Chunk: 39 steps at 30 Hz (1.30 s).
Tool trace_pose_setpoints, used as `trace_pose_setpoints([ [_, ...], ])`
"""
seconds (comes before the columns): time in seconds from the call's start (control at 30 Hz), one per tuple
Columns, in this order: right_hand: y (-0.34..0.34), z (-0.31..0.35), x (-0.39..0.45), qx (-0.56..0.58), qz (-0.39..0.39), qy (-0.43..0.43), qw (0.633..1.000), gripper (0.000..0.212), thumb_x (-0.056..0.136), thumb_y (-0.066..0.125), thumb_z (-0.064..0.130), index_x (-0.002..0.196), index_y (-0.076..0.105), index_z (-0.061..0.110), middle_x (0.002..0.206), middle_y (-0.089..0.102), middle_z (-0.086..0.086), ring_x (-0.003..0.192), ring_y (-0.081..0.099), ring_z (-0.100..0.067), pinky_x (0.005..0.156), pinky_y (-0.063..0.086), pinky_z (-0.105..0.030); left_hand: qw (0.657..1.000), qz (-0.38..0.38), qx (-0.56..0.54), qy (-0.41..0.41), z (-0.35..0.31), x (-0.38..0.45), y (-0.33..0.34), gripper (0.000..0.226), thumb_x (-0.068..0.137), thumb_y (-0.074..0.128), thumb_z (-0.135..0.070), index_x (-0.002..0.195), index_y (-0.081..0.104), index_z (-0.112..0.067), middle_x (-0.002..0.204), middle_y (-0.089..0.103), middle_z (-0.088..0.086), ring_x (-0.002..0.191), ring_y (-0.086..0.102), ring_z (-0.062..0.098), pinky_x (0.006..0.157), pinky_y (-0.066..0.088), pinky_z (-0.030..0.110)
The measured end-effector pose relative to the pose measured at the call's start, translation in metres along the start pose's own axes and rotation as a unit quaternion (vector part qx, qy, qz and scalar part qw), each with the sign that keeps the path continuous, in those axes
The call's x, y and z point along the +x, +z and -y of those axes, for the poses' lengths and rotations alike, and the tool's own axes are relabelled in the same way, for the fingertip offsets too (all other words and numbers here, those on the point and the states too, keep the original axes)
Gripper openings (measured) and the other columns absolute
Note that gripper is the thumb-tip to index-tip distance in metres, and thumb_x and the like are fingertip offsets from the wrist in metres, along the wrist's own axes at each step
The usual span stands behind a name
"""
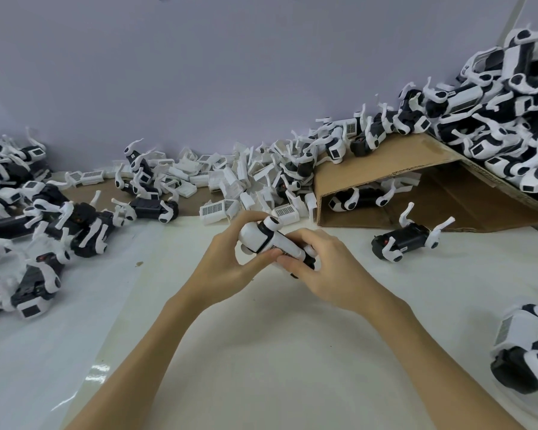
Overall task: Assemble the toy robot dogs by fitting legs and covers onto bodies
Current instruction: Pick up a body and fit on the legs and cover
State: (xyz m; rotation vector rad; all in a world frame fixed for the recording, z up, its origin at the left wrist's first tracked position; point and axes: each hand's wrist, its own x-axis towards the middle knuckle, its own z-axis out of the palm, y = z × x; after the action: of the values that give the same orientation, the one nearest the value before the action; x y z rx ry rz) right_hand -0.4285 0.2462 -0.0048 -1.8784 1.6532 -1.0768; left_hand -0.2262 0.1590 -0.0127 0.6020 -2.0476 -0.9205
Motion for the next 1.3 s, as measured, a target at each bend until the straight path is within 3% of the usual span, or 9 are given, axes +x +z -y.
trace_pose_setpoints([
  [0.13,0.003,-0.001,0.000,-0.026,-0.010,-0.019,0.999,0.022,0.100,0.066,0.044,0.111,0.068,0.025,0.100,0.056,0.038,0.095,0.062,-0.010,0.092,0.050,-0.039,1.000,0.003,0.001,-0.011,0.001,-0.002,-0.002,0.042,0.097,0.076,-0.039,0.134,0.061,-0.026,0.117,0.071,-0.007,0.109,0.066,0.022,0.091,0.050,0.020],
  [0.33,-0.009,0.001,0.001,-0.033,-0.037,-0.051,0.997,0.019,0.096,0.070,0.047,0.101,0.072,0.028,0.082,0.064,0.014,0.088,0.061,-0.013,0.081,0.050,-0.035,0.999,-0.026,-0.031,-0.009,-0.003,0.001,0.005,0.037,0.096,0.077,-0.032,0.131,0.066,-0.023,0.118,0.073,-0.004,0.110,0.067,0.025,0.092,0.054,0.027],
  [0.5,0.004,0.000,0.003,-0.122,-0.081,-0.094,0.985,0.067,0.087,0.074,0.057,0.142,0.058,0.022,0.134,0.062,0.012,0.130,0.051,-0.011,0.116,0.032,-0.034,0.994,-0.102,-0.004,-0.040,-0.008,0.001,0.009,0.028,0.094,0.076,-0.047,0.120,0.068,-0.043,0.107,0.076,-0.015,0.101,0.071,0.010,0.074,0.051,0.011],
  [0.63,0.024,0.001,0.004,-0.199,-0.152,-0.125,0.960,0.063,0.079,0.090,0.030,0.133,0.061,0.016,0.129,0.064,0.004,0.124,0.057,-0.022,0.109,0.040,-0.039,0.991,-0.119,0.022,-0.063,-0.005,0.000,0.018,0.026,0.098,0.075,-0.045,0.120,0.069,-0.034,0.099,0.074,-0.017,0.092,0.068,0.003,0.071,0.048,0.010],
  [0.77,0.017,-0.003,0.007,-0.091,-0.144,-0.087,0.981,0.053,0.088,0.083,0.017,0.137,0.062,0.017,0.123,0.069,0.006,0.118,0.061,-0.020,0.109,0.042,-0.044,0.985,-0.072,0.156,-0.029,-0.005,-0.001,0.005,0.052,0.092,0.058,-0.071,0.131,0.063,-0.037,0.108,0.064,-0.020,0.111,0.055,0.010,0.098,0.039,0.022],
  [0.87,0.008,-0.009,0.007,-0.023,-0.058,-0.061,0.996,0.055,0.101,0.068,0.011,0.152,0.050,0.018,0.136,0.065,0.005,0.130,0.057,-0.019,0.114,0.041,-0.047,0.984,-0.050,0.172,0.000,-0.006,0.000,-0.004,0.055,0.085,0.071,-0.068,0.129,0.060,-0.035,0.125,0.054,-0.013,0.127,0.048,0.013,0.113,0.036,0.038],
  [1.0,0.018,-0.006,0.006,-0.003,-0.032,-0.066,0.997,0.057,0.104,0.063,0.019,0.156,0.041,0.024,0.141,0.062,0.005,0.133,0.054,-0.022,0.111,0.045,-0.046,0.987,-0.100,0.129,0.011,-0.008,-0.002,0.008,0.054,0.082,0.081,-0.061,0.121,0.060,-0.031,0.124,0.065,-0.017,0.124,0.058,0.011,0.105,0.045,0.035],
  [1.2,0.036,-0.009,0.004,0.012,-0.158,-0.050,0.986,0.048,0.093,0.074,0.008,0.137,0.058,0.020,0.114,0.071,0.001,0.108,0.068,-0.022,0.090,0.057,-0.045,0.967,-0.142,0.204,0.061,-0.016,-0.006,0.038,0.060,0.083,0.078,-0.059,0.125,0.054,-0.024,0.121,0.059,-0.017,0.117,0.044,-0.015,0.097,0.044,0.033],
  [1.3,0.034,-0.011,0.005,0.031,-0.143,-0.034,0.989,0.055,0.094,0.069,0.002,0.141,0.054,0.026,0.109,0.072,0.005,0.103,0.069,-0.019,0.090,0.058,-0.040,0.972,-0.135,0.185,0.045,-0.019,-0.007,0.037,0.058,0.089,0.068,-0.069,0.122,0.054,-0.023,0.118,0.060,-0.015,0.119,0.049,-0.008,0.100,0.043,0.034],
])
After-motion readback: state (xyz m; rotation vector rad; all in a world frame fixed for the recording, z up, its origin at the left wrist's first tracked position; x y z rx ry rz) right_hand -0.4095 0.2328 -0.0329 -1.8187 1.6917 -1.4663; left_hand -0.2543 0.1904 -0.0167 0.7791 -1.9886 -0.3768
